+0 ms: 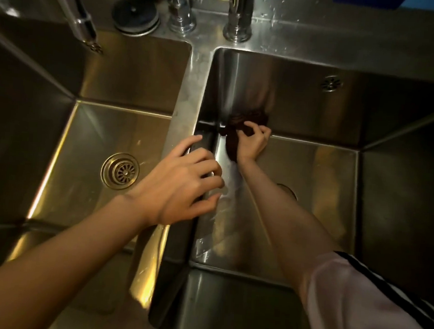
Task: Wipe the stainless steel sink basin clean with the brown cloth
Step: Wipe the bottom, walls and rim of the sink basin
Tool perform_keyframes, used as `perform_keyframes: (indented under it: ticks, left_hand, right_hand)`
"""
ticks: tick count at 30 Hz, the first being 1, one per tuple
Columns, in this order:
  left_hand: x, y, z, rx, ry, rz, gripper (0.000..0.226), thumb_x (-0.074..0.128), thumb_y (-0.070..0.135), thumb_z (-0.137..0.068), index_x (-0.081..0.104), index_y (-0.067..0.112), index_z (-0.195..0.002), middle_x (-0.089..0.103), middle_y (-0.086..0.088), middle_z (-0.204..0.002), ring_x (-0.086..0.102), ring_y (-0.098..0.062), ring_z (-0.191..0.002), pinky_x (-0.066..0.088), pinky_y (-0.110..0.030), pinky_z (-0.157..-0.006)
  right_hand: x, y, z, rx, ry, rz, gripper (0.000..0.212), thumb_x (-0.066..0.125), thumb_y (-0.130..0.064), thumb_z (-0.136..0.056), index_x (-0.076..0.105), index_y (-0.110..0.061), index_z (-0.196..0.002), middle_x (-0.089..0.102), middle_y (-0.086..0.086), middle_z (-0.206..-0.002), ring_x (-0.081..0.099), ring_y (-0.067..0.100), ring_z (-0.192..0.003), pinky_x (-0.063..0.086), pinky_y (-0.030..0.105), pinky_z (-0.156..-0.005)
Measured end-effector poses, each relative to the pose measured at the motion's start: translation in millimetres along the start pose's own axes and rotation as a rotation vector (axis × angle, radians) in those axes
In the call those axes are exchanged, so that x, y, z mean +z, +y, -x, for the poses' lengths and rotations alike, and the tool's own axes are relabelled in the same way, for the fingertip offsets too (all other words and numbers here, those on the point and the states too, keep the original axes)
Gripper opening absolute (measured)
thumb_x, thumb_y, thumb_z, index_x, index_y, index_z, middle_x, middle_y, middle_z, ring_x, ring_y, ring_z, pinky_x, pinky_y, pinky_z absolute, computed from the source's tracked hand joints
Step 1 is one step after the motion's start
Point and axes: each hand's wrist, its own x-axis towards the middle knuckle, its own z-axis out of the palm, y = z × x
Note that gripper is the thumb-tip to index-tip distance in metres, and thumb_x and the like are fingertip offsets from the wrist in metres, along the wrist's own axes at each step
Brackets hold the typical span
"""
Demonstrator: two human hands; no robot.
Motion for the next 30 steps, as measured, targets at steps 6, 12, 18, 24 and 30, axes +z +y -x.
perform_keyframes:
  ticks: [6,12,18,24,30]
  left_hand:
    - [-3.0,2.1,-1.0,0.019,-0.020,-0.022,0.032,0.044,0.036,-0.094,0.073,0.021,-0.094,0.066,0.001,-0.094,0.059,-0.021,-0.102,0.024,-0.053,-0.113]
    - [-9.6,6.0,-1.8,0.005,-0.025,-0.017,0.032,0.044,0.036,-0.092,0.073,0.021,-0.093,0.066,0.002,-0.091,0.060,-0.020,-0.099,0.024,-0.053,-0.113]
    - [-10.9,7.2,-0.4,0.016,-0.006,-0.006,0.036,0.043,0.038,-0.092,0.073,0.019,-0.089,0.065,0.002,-0.086,0.061,-0.019,-0.094,0.026,-0.054,-0.111]
    - [-7.0,5.3,-1.7,0.007,0.015,0.019,0.041,0.040,0.042,-0.093,0.073,0.018,-0.086,0.064,0.001,-0.084,0.060,-0.019,-0.093,0.024,-0.054,-0.112]
    - [-2.6,1.6,-2.2,0.015,0.005,0.011,0.036,0.044,0.041,-0.093,0.073,0.020,-0.089,0.064,0.003,-0.085,0.061,-0.019,-0.094,0.022,-0.056,-0.113]
  right_hand:
    - [-26.4,-41.9,11.8,-0.132,0.075,-0.136,0.025,0.076,-0.002,-0.074,0.076,-0.007,-0.098,0.052,0.014,-0.110,0.055,0.021,-0.100,0.035,0.008,-0.087]
    - [-59.6,-111.3,22.9,-0.404,0.144,-0.330,0.027,0.079,-0.003,-0.071,0.075,-0.010,-0.096,0.047,0.002,-0.104,0.052,0.012,-0.100,0.038,0.006,-0.090]
    - [-48.9,-117.4,26.6,-0.536,-0.026,-0.292,0.027,0.077,-0.005,-0.074,0.072,-0.007,-0.100,0.047,0.007,-0.108,0.051,0.018,-0.106,0.036,0.006,-0.094]
    - [-18.9,-69.4,21.2,-0.500,-0.120,-0.187,0.028,0.069,0.003,-0.075,0.065,-0.006,-0.101,0.047,0.012,-0.116,0.050,0.020,-0.111,0.028,-0.002,-0.095]
    - [3.6,-23.4,15.0,-0.387,-0.280,-0.028,0.036,0.059,0.009,-0.072,0.061,-0.012,-0.102,0.046,0.005,-0.121,0.051,0.018,-0.111,0.037,0.010,-0.093]
